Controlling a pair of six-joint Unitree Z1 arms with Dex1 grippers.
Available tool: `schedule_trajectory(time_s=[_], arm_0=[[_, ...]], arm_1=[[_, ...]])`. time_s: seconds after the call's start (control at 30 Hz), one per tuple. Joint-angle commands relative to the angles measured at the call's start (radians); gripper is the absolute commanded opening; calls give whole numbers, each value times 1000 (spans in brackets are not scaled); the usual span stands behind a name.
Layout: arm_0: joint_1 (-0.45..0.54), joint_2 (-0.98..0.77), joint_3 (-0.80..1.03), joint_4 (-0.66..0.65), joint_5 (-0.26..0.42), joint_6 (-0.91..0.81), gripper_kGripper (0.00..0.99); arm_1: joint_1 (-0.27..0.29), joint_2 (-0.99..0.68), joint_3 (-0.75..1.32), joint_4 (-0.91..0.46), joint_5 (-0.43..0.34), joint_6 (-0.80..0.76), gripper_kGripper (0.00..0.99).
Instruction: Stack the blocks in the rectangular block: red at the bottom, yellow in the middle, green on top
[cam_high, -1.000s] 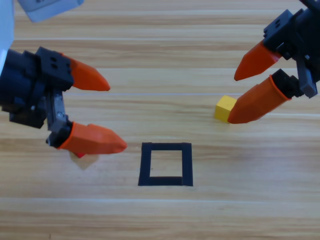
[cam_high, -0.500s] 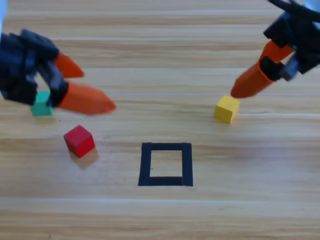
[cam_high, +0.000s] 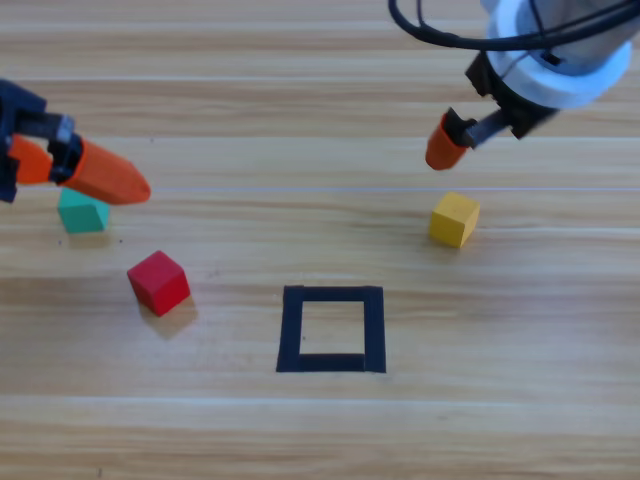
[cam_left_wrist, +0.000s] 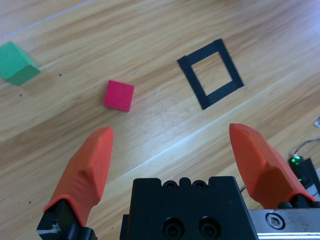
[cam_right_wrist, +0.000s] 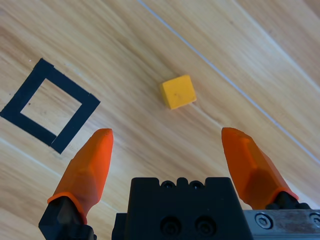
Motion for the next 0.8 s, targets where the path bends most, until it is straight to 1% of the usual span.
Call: schedule_trajectory(time_s=[0.03, 0.1, 0.13, 0.17, 0.27, 0.33, 0.43, 0.53, 0.8], arm_0=[[23, 168, -96, 84, 63, 86, 990], [23, 207, -130, 119, 83, 122, 990], [22, 217, -141, 125, 87, 143, 990], [22, 227, -153, 136, 107, 157, 990], [20, 279, -184, 167, 153, 201, 990], [19, 309, -184, 167, 175, 235, 990], [-6, 360, -191, 167, 230, 253, 990], [-15, 398, -202, 165, 244, 278, 990], [-29, 484, -244, 180, 233, 315, 988]], arm_1=[[-111, 293, -269, 228, -5, -98, 957], [-128, 393, -380, 306, -9, -110, 957], [-137, 420, -403, 317, -9, -112, 957], [-142, 434, -407, 317, -1, -127, 959], [-145, 450, -398, 317, 37, -181, 959], [-145, 450, -386, 317, 56, -213, 960], [-145, 443, -369, 317, 93, -253, 960], [-145, 443, -360, 317, 125, -288, 960], [-145, 483, -361, 317, 134, -336, 960]])
